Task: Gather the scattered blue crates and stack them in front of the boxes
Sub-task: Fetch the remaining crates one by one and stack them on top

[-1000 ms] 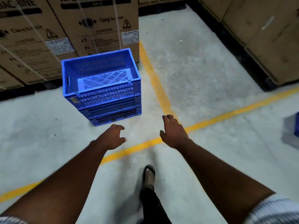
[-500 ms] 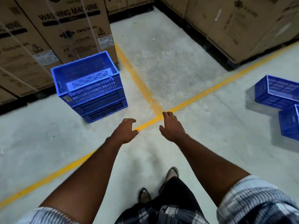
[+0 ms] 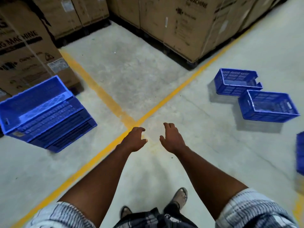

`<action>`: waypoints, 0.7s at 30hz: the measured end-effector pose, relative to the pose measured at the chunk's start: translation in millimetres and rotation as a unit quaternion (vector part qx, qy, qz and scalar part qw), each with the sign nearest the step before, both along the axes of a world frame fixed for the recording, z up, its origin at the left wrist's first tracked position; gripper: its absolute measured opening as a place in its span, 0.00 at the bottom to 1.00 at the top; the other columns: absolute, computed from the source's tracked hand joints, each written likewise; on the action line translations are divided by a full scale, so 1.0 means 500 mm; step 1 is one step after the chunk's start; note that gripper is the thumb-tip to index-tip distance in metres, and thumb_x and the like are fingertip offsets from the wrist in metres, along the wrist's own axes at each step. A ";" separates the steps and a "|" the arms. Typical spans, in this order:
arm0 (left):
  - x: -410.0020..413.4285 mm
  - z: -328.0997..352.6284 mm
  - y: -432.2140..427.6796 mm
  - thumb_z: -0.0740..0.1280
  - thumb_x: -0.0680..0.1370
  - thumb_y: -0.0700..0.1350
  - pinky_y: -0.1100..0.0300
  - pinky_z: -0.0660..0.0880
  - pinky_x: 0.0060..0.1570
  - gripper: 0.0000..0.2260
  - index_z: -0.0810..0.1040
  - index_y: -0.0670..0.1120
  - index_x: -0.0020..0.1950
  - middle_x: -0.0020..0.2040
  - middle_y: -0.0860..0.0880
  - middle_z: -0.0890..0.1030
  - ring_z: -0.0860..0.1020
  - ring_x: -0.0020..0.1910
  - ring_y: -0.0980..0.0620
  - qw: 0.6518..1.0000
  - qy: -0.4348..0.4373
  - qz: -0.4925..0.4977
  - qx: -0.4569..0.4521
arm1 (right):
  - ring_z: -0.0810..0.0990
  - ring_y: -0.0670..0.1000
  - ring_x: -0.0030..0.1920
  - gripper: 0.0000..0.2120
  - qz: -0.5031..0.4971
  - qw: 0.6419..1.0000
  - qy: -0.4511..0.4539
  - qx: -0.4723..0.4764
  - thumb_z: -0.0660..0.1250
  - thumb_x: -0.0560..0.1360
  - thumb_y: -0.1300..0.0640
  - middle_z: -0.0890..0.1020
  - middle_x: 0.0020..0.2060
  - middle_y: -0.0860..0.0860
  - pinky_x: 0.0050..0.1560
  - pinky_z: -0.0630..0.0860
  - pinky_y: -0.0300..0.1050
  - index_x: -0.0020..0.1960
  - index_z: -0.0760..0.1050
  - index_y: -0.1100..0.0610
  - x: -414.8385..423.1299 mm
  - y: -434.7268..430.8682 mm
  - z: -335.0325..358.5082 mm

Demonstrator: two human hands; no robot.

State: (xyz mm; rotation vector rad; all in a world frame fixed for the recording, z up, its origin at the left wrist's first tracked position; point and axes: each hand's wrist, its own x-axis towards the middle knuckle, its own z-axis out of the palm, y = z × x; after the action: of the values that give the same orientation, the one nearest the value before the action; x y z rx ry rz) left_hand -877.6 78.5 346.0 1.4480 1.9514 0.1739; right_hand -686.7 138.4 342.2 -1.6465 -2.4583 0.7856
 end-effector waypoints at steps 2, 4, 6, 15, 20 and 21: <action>0.076 -0.002 0.057 0.66 0.78 0.52 0.51 0.69 0.67 0.26 0.64 0.49 0.74 0.75 0.49 0.63 0.69 0.71 0.48 1.000 0.005 -0.019 0.004 | 0.70 0.59 0.65 0.30 -0.022 1.000 -0.001 0.000 0.63 0.76 0.50 0.66 0.68 0.56 0.59 0.73 0.55 0.74 0.58 0.57 0.086 0.039 0.000; 0.159 -0.004 0.117 0.66 0.79 0.52 0.50 0.69 0.67 0.25 0.64 0.50 0.74 0.75 0.49 0.63 0.68 0.71 0.48 0.999 0.010 -0.042 0.012 | 0.70 0.59 0.65 0.29 -0.048 0.999 -0.001 0.001 0.63 0.76 0.50 0.66 0.68 0.56 0.59 0.73 0.54 0.73 0.58 0.57 0.182 0.080 0.003; 0.240 -0.005 0.174 0.65 0.78 0.52 0.49 0.68 0.68 0.25 0.64 0.50 0.74 0.75 0.48 0.63 0.68 0.72 0.48 0.998 0.006 -0.062 0.022 | 0.70 0.59 0.64 0.29 -0.066 0.998 -0.009 0.008 0.63 0.76 0.50 0.66 0.67 0.56 0.59 0.73 0.54 0.73 0.59 0.57 0.278 0.118 0.005; 0.500 -0.013 0.395 0.64 0.78 0.51 0.50 0.70 0.66 0.23 0.66 0.52 0.73 0.73 0.50 0.65 0.69 0.70 0.50 0.988 0.001 -0.151 0.045 | 0.70 0.58 0.65 0.29 -0.175 0.984 -0.018 -0.001 0.63 0.76 0.50 0.66 0.68 0.55 0.60 0.73 0.54 0.74 0.59 0.57 0.584 0.264 -0.001; 0.616 -0.028 0.556 0.62 0.79 0.49 0.52 0.71 0.62 0.19 0.68 0.54 0.70 0.71 0.52 0.68 0.72 0.67 0.51 0.979 0.005 -0.183 0.085 | 0.70 0.59 0.64 0.29 -0.211 0.977 -0.023 -0.008 0.63 0.76 0.50 0.66 0.67 0.56 0.60 0.73 0.54 0.74 0.59 0.57 0.691 0.378 -0.022; 0.641 -0.033 0.595 0.62 0.79 0.49 0.52 0.72 0.62 0.19 0.68 0.54 0.70 0.71 0.52 0.68 0.72 0.66 0.51 0.978 0.003 -0.188 0.087 | 0.70 0.59 0.64 0.29 -0.223 0.975 -0.022 -0.008 0.63 0.76 0.50 0.66 0.67 0.56 0.60 0.73 0.54 0.73 0.59 0.57 0.712 0.410 -0.025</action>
State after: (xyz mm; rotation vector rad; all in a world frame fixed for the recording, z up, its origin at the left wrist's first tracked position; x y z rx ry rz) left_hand -557.0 375.9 329.7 1.9045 1.6616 0.1698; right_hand -330.8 343.4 329.9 -2.1253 -1.9838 0.7067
